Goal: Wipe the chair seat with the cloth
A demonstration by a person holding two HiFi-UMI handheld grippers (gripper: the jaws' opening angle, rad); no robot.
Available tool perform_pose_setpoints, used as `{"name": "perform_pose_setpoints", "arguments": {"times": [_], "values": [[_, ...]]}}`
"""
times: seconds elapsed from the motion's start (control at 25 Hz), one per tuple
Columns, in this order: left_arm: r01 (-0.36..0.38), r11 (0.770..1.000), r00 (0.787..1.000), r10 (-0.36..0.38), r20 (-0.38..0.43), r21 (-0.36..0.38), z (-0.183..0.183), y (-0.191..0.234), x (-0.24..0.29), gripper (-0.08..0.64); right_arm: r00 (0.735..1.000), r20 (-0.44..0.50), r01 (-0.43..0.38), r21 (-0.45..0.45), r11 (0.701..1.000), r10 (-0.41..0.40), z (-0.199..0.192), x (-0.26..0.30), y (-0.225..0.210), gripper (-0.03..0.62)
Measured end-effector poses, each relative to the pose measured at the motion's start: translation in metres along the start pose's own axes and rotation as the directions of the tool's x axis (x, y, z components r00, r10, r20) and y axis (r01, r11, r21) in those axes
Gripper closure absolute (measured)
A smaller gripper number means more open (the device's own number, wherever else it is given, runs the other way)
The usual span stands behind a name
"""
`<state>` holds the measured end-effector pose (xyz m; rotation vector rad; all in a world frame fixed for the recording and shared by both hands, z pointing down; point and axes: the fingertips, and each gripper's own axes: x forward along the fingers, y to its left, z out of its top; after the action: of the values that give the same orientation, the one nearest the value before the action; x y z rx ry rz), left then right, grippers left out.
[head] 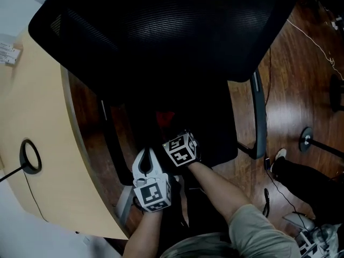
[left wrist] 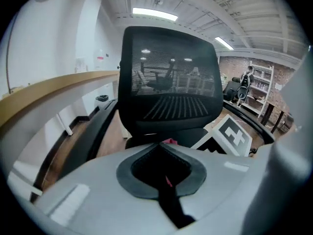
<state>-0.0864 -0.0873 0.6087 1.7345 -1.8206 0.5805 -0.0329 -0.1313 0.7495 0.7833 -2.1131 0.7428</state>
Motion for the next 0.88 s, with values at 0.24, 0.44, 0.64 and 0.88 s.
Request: {"name": "perform_pose_setpoints", "arguments": {"times": [0.24,0.44,0.64,0.88], "values": [[-0.061,0.997,0.998,0.062,0.008,-0.054,-0.015,0.043,-0.032,0.557,0.975,-0.119,-0.189,0.011,0.982,0.189,-0.035,0.048,0.114,0.495],[-0.054,0.997,0.999,0.054,0.005,-0.048,-0.02,0.039,-0.034,0.555,0.973,-0.17,-0.163,-0.03,0.986,0.156,-0.057,0.056,0.103,0.497],[-0.011,1.0,1.0,0.011,-0.013,-0.006,-0.028,0.012,-0.022,0.555,0.988,-0.146,-0.053,0.042,0.998,0.059,-0.064,0.031,0.036,0.495],[0.094,0.994,0.995,-0.094,-0.019,0.055,-0.023,-0.057,-0.002,0.555,0.985,-0.145,0.117,0.136,0.984,-0.098,-0.09,-0.023,-0.072,0.497]]}}
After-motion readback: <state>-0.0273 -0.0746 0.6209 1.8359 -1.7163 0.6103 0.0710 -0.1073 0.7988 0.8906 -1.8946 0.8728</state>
